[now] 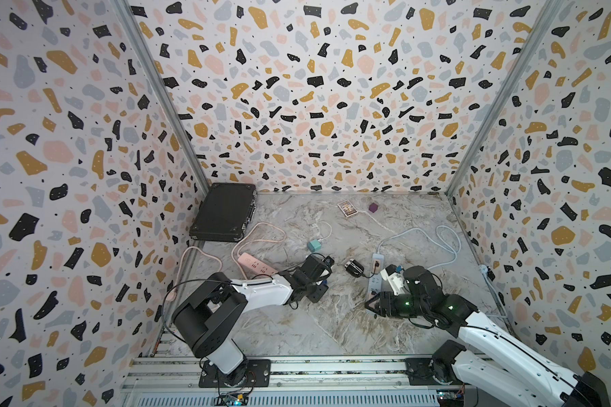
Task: Unplug the electric shaver
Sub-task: Place the electric shaver at the center of the board, then move the socket to the center of the board.
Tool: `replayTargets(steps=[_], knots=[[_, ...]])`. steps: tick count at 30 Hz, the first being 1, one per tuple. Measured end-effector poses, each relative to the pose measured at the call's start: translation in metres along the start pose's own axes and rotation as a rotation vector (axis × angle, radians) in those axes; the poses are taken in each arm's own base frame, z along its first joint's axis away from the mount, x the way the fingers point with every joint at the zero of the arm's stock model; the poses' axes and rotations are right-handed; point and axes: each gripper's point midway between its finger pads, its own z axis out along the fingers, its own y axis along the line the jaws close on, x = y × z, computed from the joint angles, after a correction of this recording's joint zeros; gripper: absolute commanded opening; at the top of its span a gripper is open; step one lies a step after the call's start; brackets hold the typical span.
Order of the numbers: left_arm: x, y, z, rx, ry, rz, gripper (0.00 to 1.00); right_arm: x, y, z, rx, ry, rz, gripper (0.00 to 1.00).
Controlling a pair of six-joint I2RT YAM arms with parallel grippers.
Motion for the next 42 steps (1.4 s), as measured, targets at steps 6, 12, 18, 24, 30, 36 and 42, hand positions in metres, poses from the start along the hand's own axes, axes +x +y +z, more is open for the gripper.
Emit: replayTargets(steps=[6, 12, 18, 24, 30, 36, 42], knots=[[0.000, 0.000, 0.000, 0.000, 0.000, -0.004, 0.76, 0.009, -0.010, -0.003, 0.076, 0.026, -0.012, 0.59], [-0.003, 0.001, -0.005, -0.005, -0.010, -0.016, 0.82, 0.001, -0.018, -0.022, 0.237, 0.010, -0.052, 0.61], [-0.029, 0.005, -0.034, -0.006, -0.115, -0.034, 0.86, -0.018, -0.022, -0.034, 0.389, 0.023, -0.100, 0.63], [-0.045, 0.009, -0.064, -0.012, -0.193, -0.042, 0.87, -0.030, -0.031, -0.021, 0.500, 0.112, -0.127, 0.64], [-0.055, 0.013, -0.083, -0.022, -0.247, -0.049, 0.89, -0.048, -0.023, -0.007, 0.531, 0.156, -0.154, 0.64], [-0.051, 0.014, -0.086, -0.026, -0.252, -0.050, 0.90, -0.043, -0.032, 0.005, 0.570, 0.229, -0.157, 0.62], [-0.048, 0.014, -0.088, -0.026, -0.255, -0.050, 0.90, -0.034, -0.042, 0.012, 0.607, 0.290, -0.145, 0.62]])
